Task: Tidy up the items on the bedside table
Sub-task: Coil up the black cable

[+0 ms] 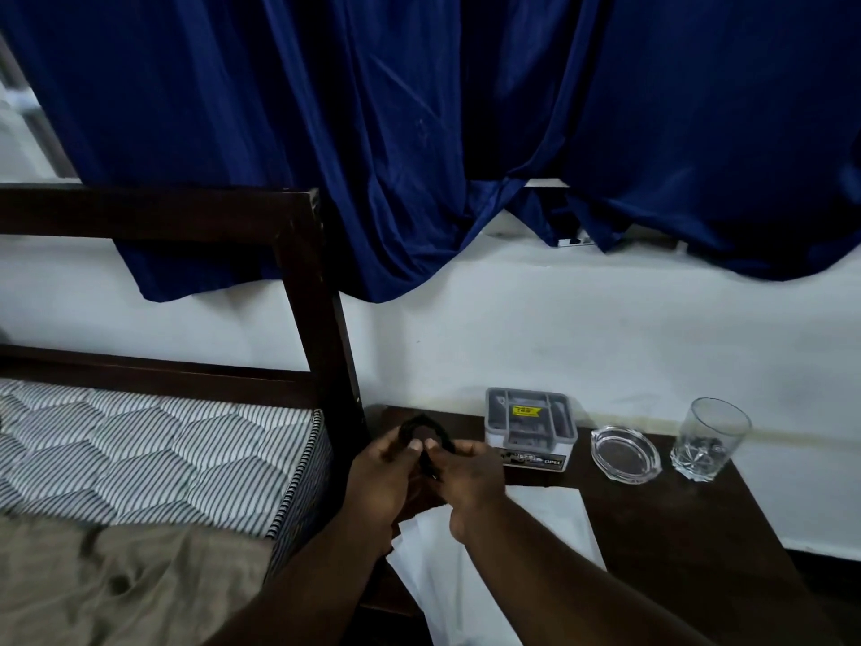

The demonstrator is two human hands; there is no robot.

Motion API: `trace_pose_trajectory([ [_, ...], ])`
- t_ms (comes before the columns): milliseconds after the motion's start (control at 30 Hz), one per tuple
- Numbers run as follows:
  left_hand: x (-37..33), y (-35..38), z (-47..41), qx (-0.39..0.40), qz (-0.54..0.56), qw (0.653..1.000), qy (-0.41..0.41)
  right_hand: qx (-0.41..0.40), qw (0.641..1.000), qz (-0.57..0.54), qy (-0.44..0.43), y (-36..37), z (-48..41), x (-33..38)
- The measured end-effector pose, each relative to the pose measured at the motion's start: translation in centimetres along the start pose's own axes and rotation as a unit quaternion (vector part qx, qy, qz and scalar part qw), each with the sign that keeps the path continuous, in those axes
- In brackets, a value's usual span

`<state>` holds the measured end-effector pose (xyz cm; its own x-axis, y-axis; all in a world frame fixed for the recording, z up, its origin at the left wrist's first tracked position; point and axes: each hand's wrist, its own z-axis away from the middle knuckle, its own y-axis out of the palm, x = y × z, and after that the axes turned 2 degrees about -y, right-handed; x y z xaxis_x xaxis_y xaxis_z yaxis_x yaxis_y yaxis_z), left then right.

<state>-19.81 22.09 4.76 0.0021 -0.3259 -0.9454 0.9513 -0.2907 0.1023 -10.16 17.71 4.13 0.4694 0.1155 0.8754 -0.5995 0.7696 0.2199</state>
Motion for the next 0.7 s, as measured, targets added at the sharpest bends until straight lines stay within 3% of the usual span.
trace_pose_trajectory([
  [133,0.7,-0.1,-1.6,-0.009,-0.034,0.999,0.002,-0.040,0.989,0.135,-0.048,0.7,-1.3,-1.1],
  [267,1.3,-0.3,-4.0,-0.033,-0.111,0.993,0.024,-0.028,0.968,0.234,-0.086,1.8,-2.9,-2.0],
  [700,2.6,-1.6,-11.9,-0.065,-0.352,0.933,0.038,-0.052,0.927,0.351,-0.124,2.4,-8.1,-3.4],
])
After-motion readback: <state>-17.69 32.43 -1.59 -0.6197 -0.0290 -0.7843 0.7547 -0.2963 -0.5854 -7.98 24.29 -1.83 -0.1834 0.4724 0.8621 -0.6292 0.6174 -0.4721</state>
